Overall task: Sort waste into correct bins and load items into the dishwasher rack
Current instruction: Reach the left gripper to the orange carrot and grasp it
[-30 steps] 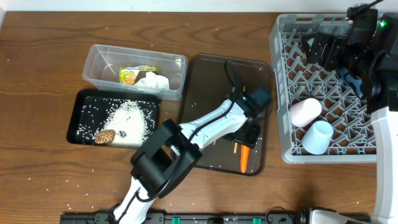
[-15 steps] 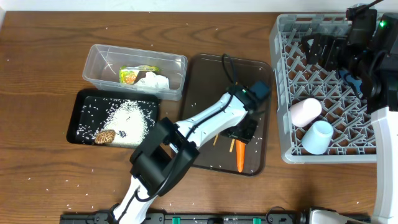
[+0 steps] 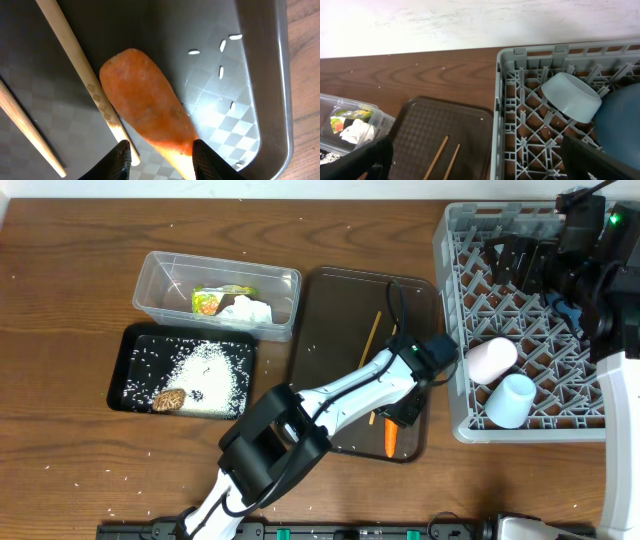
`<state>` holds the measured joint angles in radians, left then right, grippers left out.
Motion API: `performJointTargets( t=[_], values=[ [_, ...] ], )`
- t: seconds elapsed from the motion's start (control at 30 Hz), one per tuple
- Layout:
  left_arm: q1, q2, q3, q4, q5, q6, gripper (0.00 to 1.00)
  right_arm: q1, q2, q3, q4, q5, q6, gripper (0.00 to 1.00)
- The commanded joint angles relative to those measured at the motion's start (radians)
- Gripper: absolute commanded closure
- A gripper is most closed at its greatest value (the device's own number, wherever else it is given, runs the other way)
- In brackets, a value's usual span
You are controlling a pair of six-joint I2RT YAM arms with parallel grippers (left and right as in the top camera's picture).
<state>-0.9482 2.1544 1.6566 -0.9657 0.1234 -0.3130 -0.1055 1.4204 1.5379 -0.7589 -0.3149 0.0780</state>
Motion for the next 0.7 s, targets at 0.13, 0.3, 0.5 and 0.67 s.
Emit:
performJointTargets(
  t=[0.13, 0.3, 0.5, 0.67],
  values=[
    [0.007, 0.050, 0.023, 0.009, 0.011, 0.050, 0.60, 0.002, 0.006, 0.003, -0.005, -0.007, -0.016, 0.01],
    [0.009, 0.052, 0.023, 0.010, 0.030, 0.069, 0.60, 0.002, 0.006, 0.003, -0.008, -0.007, -0.016, 0.01],
    [0.020, 0.055, 0.035, 0.007, 0.032, 0.069, 0.94, 0.002, 0.006, 0.003, -0.021, -0.006, -0.016, 0.01],
    [0.049, 0.054, 0.057, -0.023, 0.073, 0.069, 0.93, 0.002, 0.006, 0.003, -0.032, -0.006, -0.016, 0.01]
  ],
)
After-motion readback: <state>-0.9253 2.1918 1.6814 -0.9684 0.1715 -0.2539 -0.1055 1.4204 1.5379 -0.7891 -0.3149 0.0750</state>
